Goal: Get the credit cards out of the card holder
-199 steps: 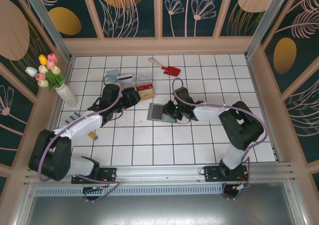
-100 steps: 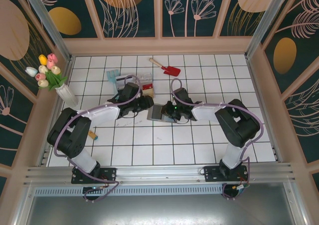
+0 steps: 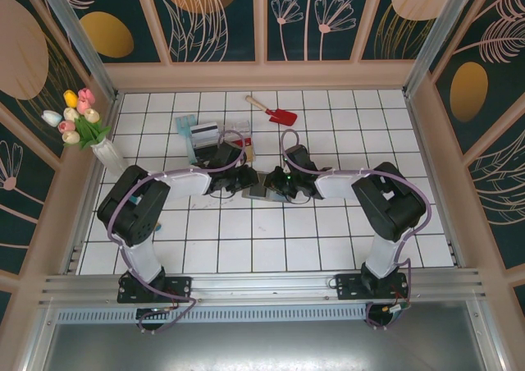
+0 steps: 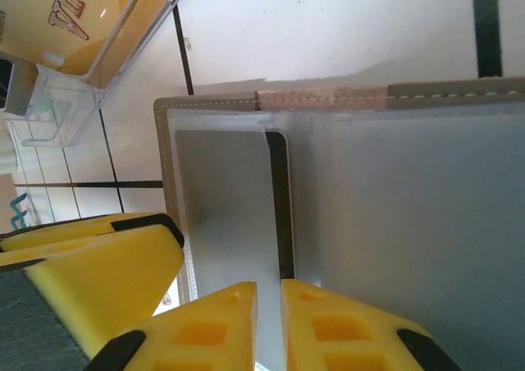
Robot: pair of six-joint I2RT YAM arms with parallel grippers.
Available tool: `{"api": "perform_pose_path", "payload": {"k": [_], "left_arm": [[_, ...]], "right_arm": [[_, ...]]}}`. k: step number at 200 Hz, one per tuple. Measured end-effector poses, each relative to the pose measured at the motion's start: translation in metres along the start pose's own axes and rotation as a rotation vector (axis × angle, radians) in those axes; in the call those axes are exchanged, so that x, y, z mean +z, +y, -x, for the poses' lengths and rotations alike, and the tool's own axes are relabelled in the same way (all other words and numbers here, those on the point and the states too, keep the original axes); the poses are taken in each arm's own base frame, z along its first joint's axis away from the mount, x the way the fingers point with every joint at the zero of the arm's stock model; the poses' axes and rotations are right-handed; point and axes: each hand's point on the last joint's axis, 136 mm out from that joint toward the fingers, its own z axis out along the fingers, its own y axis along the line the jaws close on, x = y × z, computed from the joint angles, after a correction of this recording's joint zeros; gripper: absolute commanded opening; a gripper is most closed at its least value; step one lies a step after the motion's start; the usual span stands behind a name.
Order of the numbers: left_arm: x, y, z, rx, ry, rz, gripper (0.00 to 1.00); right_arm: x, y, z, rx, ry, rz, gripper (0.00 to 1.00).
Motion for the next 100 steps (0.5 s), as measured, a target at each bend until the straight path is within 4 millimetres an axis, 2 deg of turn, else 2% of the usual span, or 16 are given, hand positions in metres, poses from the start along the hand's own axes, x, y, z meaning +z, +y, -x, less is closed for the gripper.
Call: {"api": "perform_pose_path", "payload": {"k": [100], "left_arm": [[0.0038,0.0034,0.0001,0.000,-0.003,0.017,0.25]], "right_arm": [[0.0028,-0.0071,-0.0035,0.009,0.015,-0.022,0.17]]}}
